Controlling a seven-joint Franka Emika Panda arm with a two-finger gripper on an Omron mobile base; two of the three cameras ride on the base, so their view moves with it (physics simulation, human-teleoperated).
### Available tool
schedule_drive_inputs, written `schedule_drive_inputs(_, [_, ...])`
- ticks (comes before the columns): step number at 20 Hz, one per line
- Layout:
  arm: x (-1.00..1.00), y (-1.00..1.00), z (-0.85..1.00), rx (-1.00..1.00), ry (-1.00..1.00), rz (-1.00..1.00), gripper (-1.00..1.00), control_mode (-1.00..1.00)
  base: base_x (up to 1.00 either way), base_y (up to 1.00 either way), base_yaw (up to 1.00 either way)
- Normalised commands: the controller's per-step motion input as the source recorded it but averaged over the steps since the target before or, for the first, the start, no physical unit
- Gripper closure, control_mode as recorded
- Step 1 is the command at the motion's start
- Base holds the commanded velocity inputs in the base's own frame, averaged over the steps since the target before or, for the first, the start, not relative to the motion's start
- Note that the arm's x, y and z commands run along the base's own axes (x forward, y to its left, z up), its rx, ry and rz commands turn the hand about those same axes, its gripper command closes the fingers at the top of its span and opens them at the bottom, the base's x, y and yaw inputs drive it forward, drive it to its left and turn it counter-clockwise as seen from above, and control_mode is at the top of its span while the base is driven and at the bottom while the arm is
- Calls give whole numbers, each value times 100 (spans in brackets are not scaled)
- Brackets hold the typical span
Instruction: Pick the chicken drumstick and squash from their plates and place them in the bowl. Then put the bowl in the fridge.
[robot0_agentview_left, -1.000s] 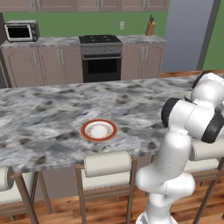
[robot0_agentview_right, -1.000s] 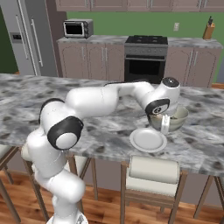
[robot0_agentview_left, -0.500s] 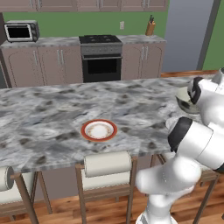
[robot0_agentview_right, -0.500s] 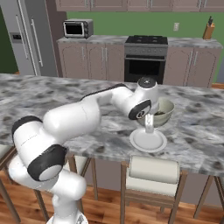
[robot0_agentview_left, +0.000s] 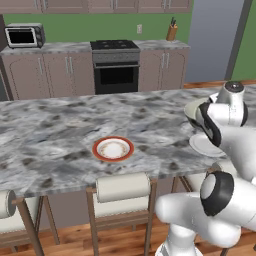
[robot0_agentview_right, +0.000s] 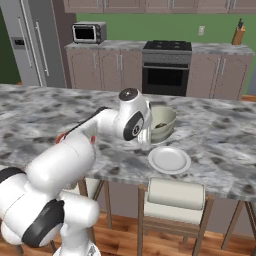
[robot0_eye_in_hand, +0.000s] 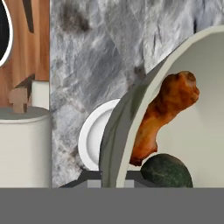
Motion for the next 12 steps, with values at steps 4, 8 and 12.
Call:
schedule_drive_inputs(4, [-20, 62, 19, 0, 0, 0, 100, -100, 0, 0, 0])
schedule_drive_inputs(8, [-30, 67, 7, 0, 0, 0, 100, -100, 0, 0, 0])
schedule_drive_inputs(12, [-27, 68, 0, 1, 0, 0, 100, -100, 0, 0, 0])
